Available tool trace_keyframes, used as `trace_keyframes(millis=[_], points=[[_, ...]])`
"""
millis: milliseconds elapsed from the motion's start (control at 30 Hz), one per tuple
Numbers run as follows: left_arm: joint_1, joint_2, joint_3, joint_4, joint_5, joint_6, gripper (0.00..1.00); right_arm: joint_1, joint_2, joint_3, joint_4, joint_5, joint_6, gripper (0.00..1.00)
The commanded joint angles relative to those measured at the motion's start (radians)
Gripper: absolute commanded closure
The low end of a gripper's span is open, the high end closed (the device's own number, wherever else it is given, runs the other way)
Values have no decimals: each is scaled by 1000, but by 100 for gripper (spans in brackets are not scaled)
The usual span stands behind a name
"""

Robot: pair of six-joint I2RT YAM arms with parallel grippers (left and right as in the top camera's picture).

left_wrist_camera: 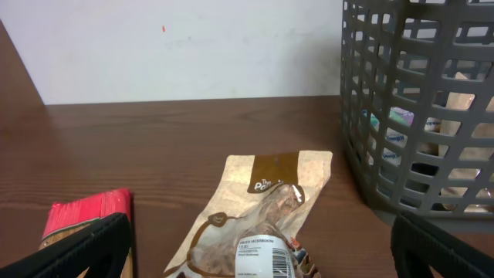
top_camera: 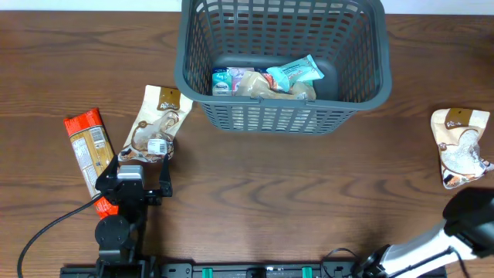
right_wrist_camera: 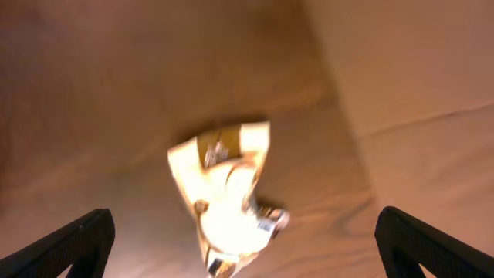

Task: Pack container
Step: 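Move the right gripper toward the white snack pouch at right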

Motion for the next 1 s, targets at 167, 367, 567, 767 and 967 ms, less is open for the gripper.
trace_keyframes(millis=[167, 367, 567, 767, 967], points=[[-3, -1, -15, -37, -9, -5, 1, -9, 254, -217, 37, 18, -24, 1], [-3, -1, -15, -37, -9, -6, 1, -13, 378, -284, 71, 59, -16, 1], [-3, -1, -15, -37, -9, -6, 1, -13, 403, -287, 113, 59, -2, 1], [-3, -1, -15, -37, -9, -6, 1, -13, 401, -287, 117, 63, -3, 1], [-3, -1, -15, -38, -9, -5, 1, -10, 391, -284, 118, 66, -3, 1]])
